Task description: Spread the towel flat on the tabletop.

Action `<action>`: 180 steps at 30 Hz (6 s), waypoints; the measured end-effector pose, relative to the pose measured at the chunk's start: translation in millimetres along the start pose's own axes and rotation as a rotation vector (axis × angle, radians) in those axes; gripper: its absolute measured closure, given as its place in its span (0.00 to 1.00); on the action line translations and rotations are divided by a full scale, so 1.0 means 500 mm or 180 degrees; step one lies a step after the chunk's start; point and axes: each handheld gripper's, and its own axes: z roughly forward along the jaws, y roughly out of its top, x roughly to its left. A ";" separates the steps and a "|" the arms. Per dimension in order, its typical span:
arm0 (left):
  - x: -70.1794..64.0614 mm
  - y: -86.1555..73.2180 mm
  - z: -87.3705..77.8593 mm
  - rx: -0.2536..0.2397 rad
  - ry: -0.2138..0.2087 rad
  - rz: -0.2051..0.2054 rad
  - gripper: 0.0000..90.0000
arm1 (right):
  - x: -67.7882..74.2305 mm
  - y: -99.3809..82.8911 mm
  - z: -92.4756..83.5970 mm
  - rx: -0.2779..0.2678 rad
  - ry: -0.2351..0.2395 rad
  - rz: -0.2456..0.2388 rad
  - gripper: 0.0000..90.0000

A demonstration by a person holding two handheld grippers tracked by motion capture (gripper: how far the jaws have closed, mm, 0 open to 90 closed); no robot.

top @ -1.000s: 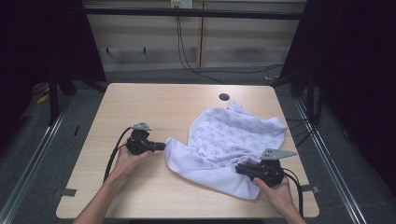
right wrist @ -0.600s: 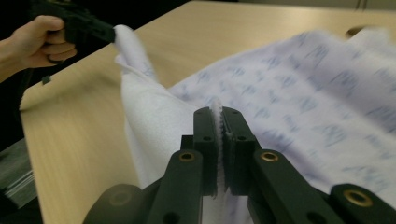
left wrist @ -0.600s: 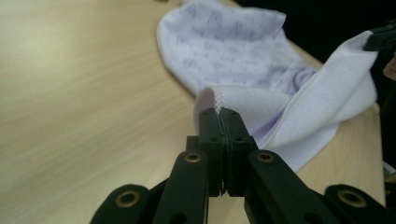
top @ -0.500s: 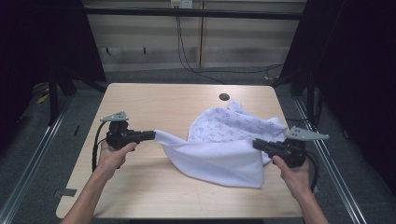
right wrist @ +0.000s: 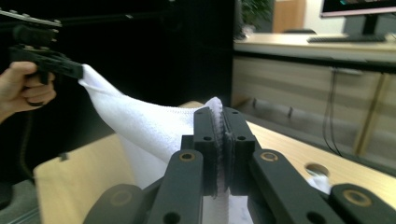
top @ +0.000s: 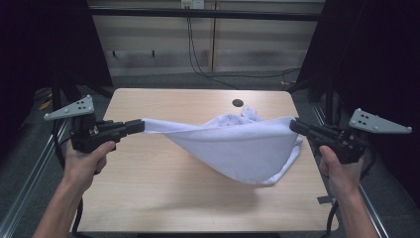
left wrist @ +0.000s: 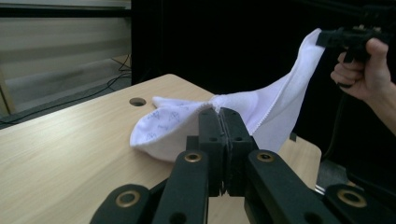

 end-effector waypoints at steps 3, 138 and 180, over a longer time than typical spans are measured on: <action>-0.023 -0.053 -0.012 0.0180 -0.0045 -0.0023 0.99 | 0.033 -0.027 -0.022 0.0082 0.0120 -0.0011 0.95; 0.145 -0.322 0.320 0.1169 0.0319 -0.0540 0.62 | -0.070 -0.358 0.201 0.1848 -0.0282 0.0067 0.67; 0.124 -0.308 0.336 0.1171 0.0186 -0.0668 0.50 | -0.091 -0.351 0.247 0.1962 -0.0090 0.0321 0.64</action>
